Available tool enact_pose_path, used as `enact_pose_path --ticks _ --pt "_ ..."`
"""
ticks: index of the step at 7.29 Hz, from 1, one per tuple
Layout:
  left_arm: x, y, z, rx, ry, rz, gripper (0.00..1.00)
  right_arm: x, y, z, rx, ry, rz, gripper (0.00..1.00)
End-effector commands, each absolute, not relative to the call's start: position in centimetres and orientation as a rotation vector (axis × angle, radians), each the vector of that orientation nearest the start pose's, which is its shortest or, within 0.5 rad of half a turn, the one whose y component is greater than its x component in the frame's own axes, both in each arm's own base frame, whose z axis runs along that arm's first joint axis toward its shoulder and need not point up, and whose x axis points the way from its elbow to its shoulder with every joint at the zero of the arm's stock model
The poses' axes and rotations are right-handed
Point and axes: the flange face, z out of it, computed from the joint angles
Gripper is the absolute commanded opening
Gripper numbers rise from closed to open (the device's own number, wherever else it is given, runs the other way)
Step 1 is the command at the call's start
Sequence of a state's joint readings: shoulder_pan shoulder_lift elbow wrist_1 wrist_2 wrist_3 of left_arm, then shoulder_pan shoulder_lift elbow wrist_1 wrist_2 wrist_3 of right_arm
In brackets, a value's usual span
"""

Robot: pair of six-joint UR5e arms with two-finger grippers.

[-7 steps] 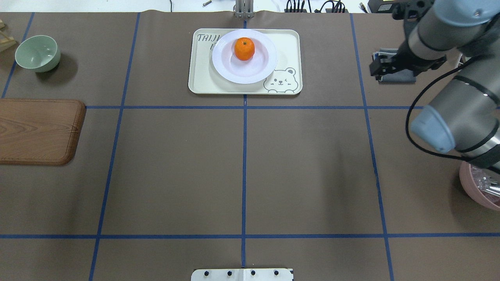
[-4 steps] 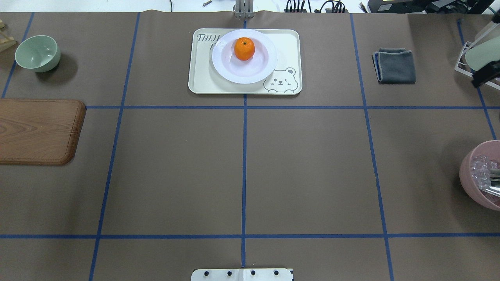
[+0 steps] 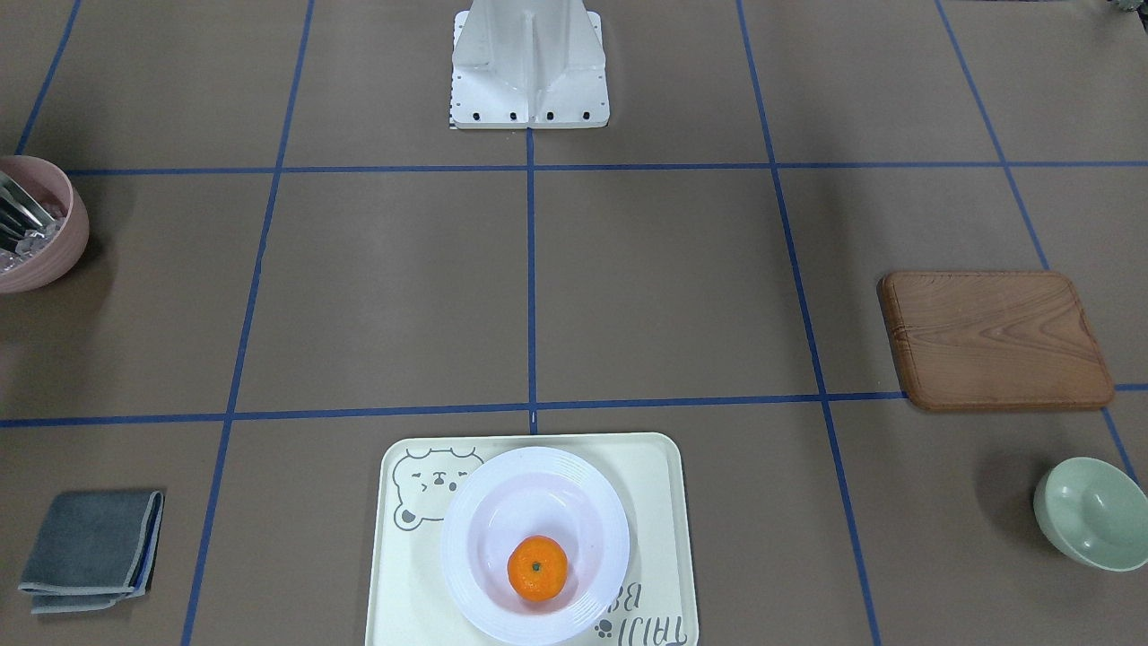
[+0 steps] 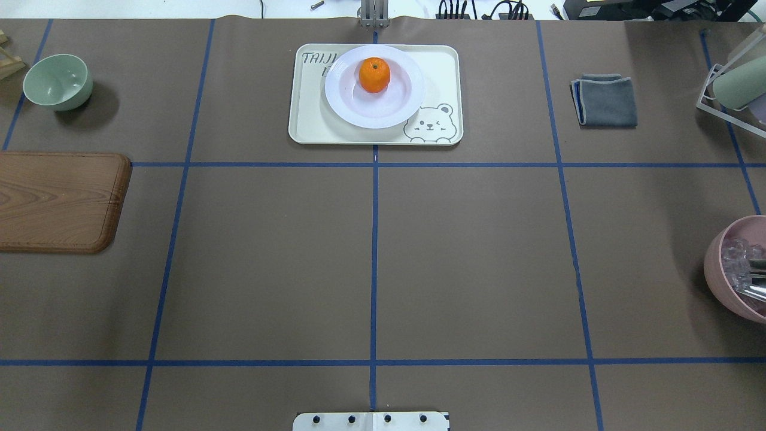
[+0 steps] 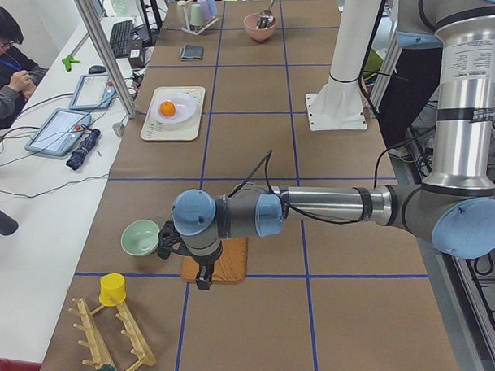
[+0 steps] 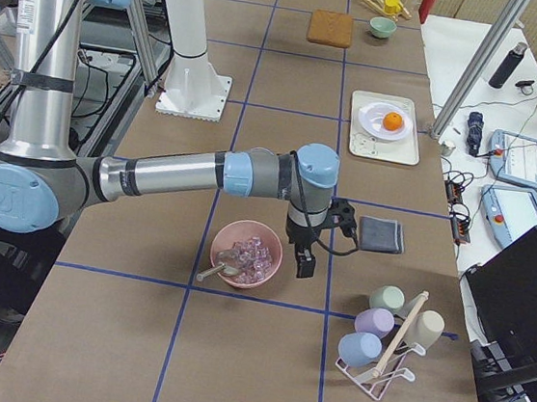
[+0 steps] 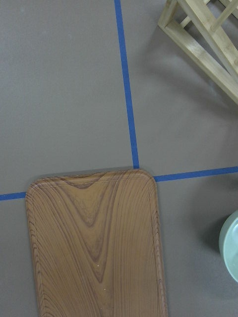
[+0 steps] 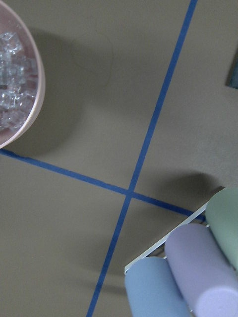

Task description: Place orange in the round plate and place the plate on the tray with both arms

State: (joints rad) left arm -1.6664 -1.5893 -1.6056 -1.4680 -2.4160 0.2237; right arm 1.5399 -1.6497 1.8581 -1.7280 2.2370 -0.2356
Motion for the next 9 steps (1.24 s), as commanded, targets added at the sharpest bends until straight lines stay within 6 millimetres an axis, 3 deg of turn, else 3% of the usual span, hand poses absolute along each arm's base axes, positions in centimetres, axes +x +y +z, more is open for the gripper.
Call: enact_pose_path --ticks 1,2,4,6,9 --pt "-10.6 -48.8 63.9 0.086 0.842 0.099 0.98 8.1 -43.4 59.7 0.066 -0.695 -0.255 1.0" --pt "-10.5 -48.7 64.2 0.081 0.843 0.098 0.98 8.2 -42.1 61.4 0.038 -0.692 -0.241 1.0" --pt "-10.5 -48.0 64.9 0.092 0.841 0.101 0.98 8.2 -41.6 64.2 -0.015 -0.698 -0.22 1.0" --pt "-10.4 -47.7 65.3 0.085 0.844 0.099 0.98 8.2 -41.4 65.4 -0.044 -0.704 -0.197 1.0" --pt "-10.4 -47.7 65.3 0.085 0.844 0.099 0.98 8.2 -42.3 64.1 -0.011 -0.702 -0.216 1.0"
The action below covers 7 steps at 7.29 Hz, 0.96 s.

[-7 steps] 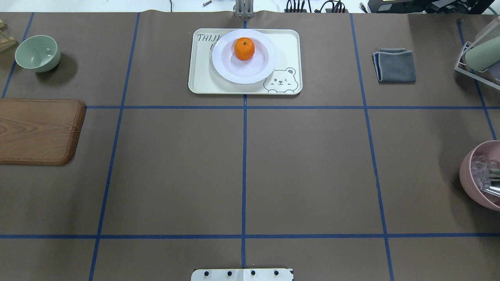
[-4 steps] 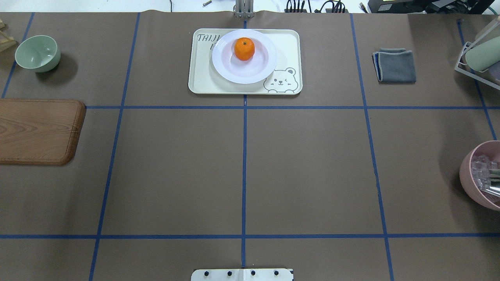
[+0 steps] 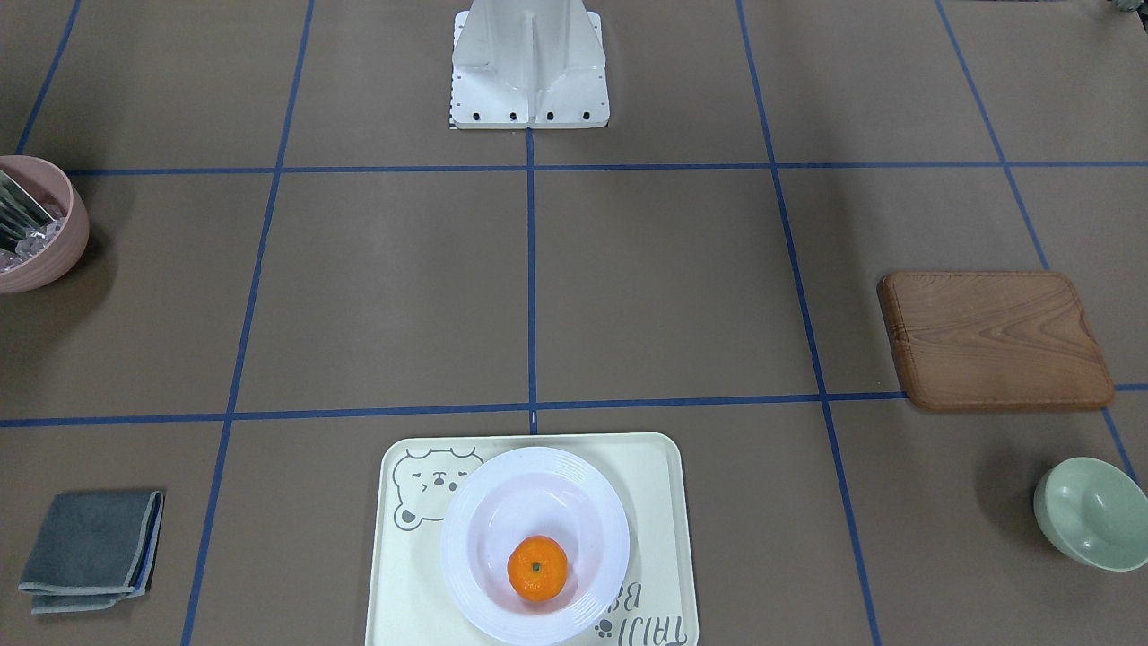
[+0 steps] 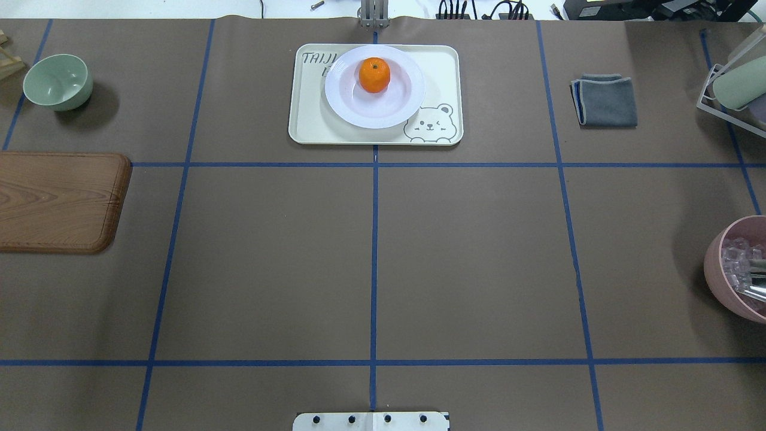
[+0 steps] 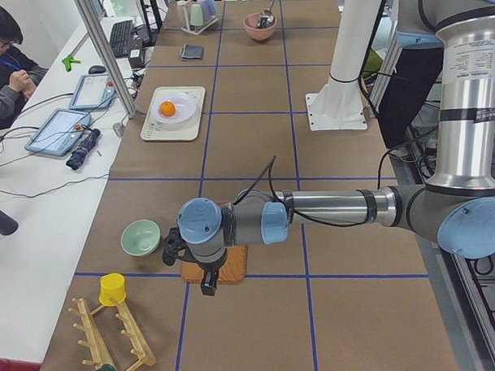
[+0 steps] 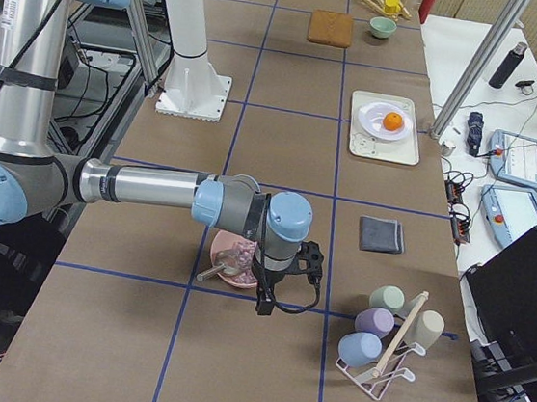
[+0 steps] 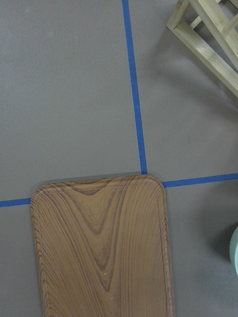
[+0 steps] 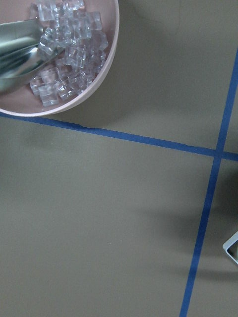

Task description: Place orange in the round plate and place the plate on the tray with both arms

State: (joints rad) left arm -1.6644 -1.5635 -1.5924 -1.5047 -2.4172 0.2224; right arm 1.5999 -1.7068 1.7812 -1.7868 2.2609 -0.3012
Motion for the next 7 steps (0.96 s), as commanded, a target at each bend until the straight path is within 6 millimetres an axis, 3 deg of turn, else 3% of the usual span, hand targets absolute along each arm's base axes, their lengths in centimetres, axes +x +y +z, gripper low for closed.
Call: enact_pose_path --ticks 1,7 --pt "-10.4 -47.7 65.3 0.083 0.844 0.098 0.98 8.2 -42.3 63.7 -0.001 -0.704 -0.224 1.0" --pt "-10.3 -47.7 65.7 0.069 0.845 0.09 0.98 8.2 -42.3 62.2 0.025 -0.695 -0.227 1.0"
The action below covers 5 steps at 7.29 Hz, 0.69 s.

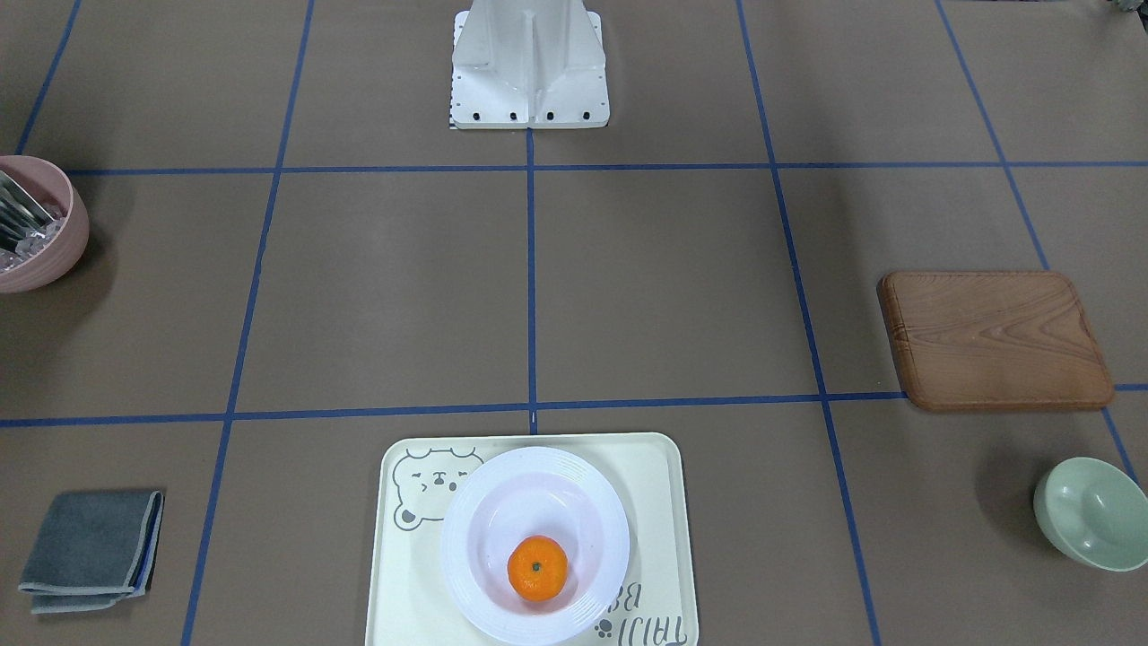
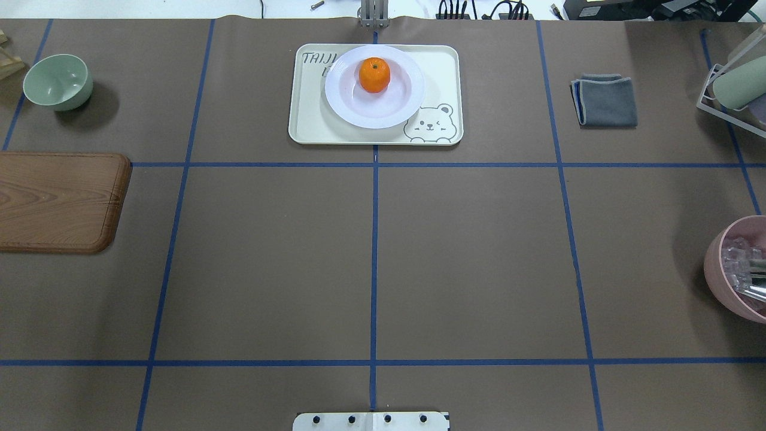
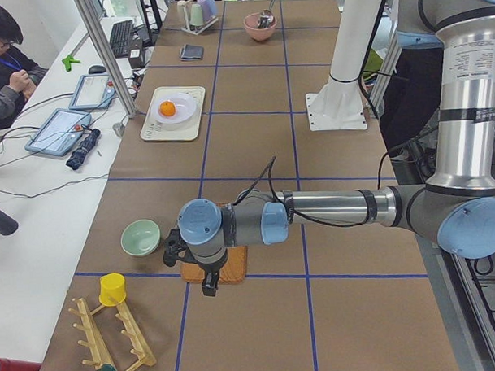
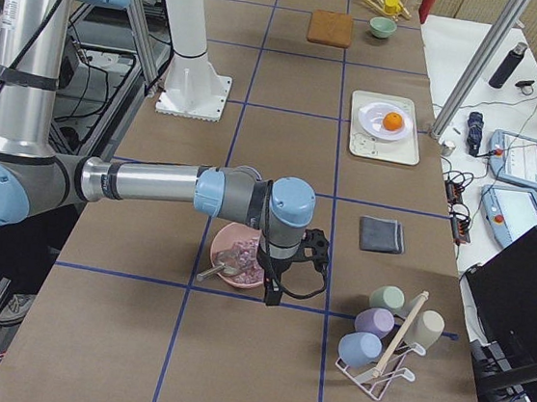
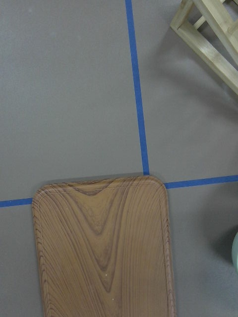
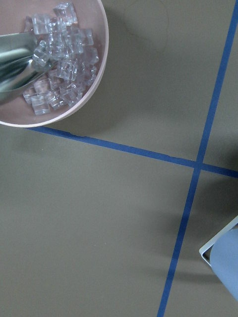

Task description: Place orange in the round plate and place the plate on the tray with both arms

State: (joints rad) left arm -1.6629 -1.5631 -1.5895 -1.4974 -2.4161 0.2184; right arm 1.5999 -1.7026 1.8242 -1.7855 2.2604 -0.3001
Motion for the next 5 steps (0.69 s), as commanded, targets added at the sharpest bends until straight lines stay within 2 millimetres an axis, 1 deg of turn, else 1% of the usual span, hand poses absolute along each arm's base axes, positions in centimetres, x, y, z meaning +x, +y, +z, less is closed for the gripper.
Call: enact_pose_path --ticks 1,5 --pt "-10.24 -47.66 65.79 0.067 0.843 0.091 0.98 8.23 -42.4 62.08 0.027 -0.696 -0.226 1.0" --pt "-10.28 -47.45 66.28 0.06 0.846 0.087 0.98 8.2 -42.34 62.05 0.029 -0.699 -0.232 1.0"
